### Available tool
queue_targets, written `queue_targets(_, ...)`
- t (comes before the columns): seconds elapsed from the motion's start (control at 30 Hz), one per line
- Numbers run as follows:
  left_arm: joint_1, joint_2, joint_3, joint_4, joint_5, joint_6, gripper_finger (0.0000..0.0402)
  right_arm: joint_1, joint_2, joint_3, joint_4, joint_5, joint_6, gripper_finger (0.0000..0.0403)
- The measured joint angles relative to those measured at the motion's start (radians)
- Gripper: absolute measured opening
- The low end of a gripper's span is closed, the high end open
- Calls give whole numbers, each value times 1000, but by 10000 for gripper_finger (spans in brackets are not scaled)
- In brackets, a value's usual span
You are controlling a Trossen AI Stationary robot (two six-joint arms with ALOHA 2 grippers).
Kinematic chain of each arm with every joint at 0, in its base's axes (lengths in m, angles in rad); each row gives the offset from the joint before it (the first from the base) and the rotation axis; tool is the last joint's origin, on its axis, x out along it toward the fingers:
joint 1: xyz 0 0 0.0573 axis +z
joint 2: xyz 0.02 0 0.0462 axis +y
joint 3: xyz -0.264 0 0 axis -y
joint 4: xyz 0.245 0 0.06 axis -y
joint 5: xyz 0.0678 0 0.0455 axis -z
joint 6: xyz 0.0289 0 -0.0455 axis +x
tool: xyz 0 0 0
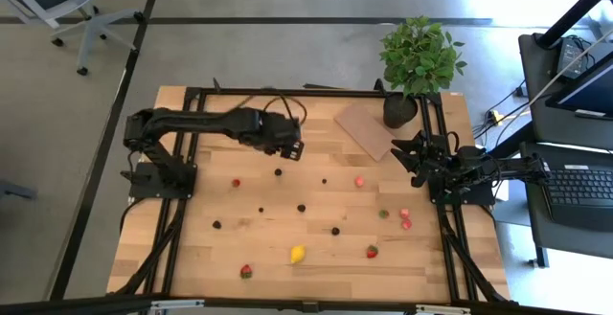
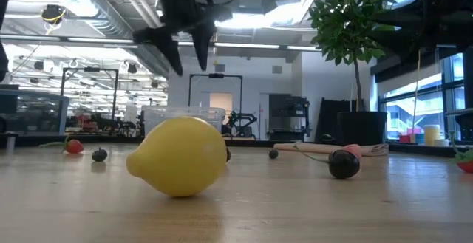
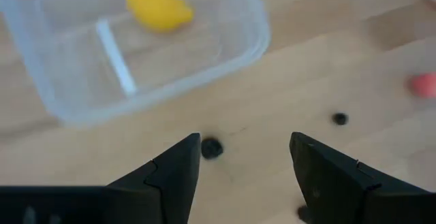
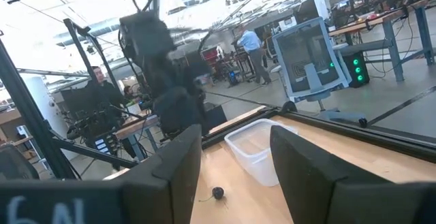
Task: Pick and placing Produce into tupperware
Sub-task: Put the black cherry into the transparent bin
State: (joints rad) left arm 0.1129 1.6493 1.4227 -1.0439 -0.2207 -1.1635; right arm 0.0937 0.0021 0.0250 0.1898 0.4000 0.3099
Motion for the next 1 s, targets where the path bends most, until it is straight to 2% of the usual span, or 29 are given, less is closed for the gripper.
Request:
queue_targets(0.1, -30, 48, 0, -20, -3, -92, 212, 0, 0, 0, 0, 1, 0, 178)
queue_targets(0.3, -51, 152, 0, -19, 4, -144, 207, 0, 0, 0, 3, 0, 2, 178)
queue_targets(0.63, -43, 286, 0, -19, 64, -135, 206, 0, 0, 0, 3, 0, 29, 178)
queue_targets(1.0, -43, 308, 0, -18, 67, -31, 206, 0, 0, 0, 3, 0, 26, 178)
